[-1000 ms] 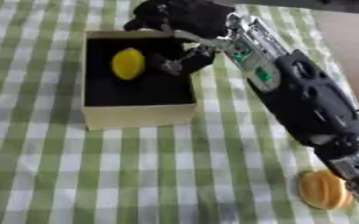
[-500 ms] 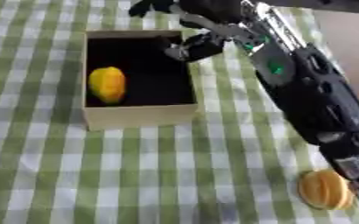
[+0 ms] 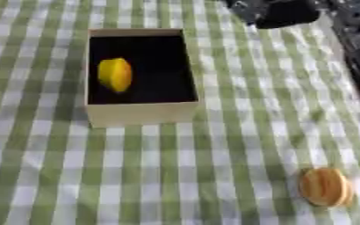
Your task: Pick up objects on the table and place them in the box.
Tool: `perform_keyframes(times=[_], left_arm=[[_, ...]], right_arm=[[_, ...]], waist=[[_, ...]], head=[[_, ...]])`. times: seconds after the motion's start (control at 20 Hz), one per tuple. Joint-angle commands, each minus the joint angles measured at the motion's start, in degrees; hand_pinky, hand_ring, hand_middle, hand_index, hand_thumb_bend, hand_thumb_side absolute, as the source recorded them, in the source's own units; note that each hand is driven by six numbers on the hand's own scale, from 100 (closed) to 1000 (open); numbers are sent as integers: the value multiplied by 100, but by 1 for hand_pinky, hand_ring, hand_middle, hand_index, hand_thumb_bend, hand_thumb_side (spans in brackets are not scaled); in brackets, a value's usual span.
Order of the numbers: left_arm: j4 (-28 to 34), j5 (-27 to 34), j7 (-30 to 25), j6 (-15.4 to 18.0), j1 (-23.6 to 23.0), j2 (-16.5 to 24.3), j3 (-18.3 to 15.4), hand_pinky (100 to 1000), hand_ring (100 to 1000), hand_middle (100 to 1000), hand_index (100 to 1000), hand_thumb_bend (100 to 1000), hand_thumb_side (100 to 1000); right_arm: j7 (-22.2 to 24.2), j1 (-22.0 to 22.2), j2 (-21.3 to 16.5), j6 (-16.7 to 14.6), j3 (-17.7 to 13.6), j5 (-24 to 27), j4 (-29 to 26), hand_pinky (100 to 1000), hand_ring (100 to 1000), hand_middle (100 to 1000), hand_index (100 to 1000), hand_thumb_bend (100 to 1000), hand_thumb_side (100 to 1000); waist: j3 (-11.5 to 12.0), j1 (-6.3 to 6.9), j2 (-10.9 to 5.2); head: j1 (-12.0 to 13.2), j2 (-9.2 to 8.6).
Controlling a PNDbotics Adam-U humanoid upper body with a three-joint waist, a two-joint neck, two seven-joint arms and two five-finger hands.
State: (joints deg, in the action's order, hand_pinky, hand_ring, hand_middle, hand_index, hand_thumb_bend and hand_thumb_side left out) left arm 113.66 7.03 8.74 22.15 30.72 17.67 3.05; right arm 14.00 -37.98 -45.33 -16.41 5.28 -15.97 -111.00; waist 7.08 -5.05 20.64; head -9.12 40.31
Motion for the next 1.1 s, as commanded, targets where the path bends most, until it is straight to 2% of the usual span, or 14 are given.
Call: perform_keyframes(times=[0.05, 0.2, 0.3, 0.45, 0.5, 0.55, 0.65, 0.85, 1.1], left_arm=[[93, -72, 55, -24, -19, 153, -69, 728, 727, 710, 827, 183, 565], [93, -106, 79, -42, -80, 169, -86, 728, 726, 710, 827, 180, 568], [93, -134, 100, -57, -135, 192, -106, 727, 725, 709, 826, 175, 575], [93, -174, 134, -87, -209, 212, -128, 727, 725, 709, 826, 172, 580], [93, -185, 144, -93, -228, 215, -134, 727, 725, 710, 826, 170, 581], [93, -195, 152, -98, -244, 218, -138, 727, 724, 710, 826, 170, 582], [93, -215, 164, -112, -285, 222, -145, 727, 724, 709, 826, 165, 588], [93, -243, 175, -144, -336, 224, -150, 727, 724, 710, 826, 163, 594], [93, -259, 182, -179, -367, 214, -156, 727, 723, 710, 826, 159, 600]], right_arm=[[-334, 486, -625, -295, -250, -106, -341, 837, 865, 685, 847, 100, 100], [-798, 1313, -881, -796, -277, -687, -357, 834, 870, 699, 858, 115, 100], [-1155, 1867, -911, -985, -273, -1199, -358, 833, 873, 712, 870, 122, 100], [-1714, 2506, -755, -1128, -238, -1983, -359, 832, 874, 718, 874, 135, 100], [-1870, 2675, -687, -1163, -207, -2211, -359, 831, 874, 719, 876, 214, 103], [-1997, 2835, -634, -1197, -162, -2445, -359, 831, 874, 722, 878, 120, 100], [-2201, 3126, -519, -1252, -42, -2901, -359, 832, 874, 720, 877, 100, 102], [-2335, 3576, -276, -1224, 232, -3451, -359, 840, 879, 718, 874, 100, 114], [-2187, 4012, 105, -1091, 364, -3677, -359, 851, 892, 732, 879, 100, 107]], waist=[[-67, 33, -161], [-167, 58, -179], [-239, 74, -184], [-342, 96, -194], [-369, 103, -195], [-393, 109, -194], [-429, 121, -195], [-490, 126, -186], [-532, 129, -179]], head=[[95, 65], [177, 82], [243, 96], [301, 110], [312, 110], [321, 105], [342, 109], [349, 115], [368, 127]])
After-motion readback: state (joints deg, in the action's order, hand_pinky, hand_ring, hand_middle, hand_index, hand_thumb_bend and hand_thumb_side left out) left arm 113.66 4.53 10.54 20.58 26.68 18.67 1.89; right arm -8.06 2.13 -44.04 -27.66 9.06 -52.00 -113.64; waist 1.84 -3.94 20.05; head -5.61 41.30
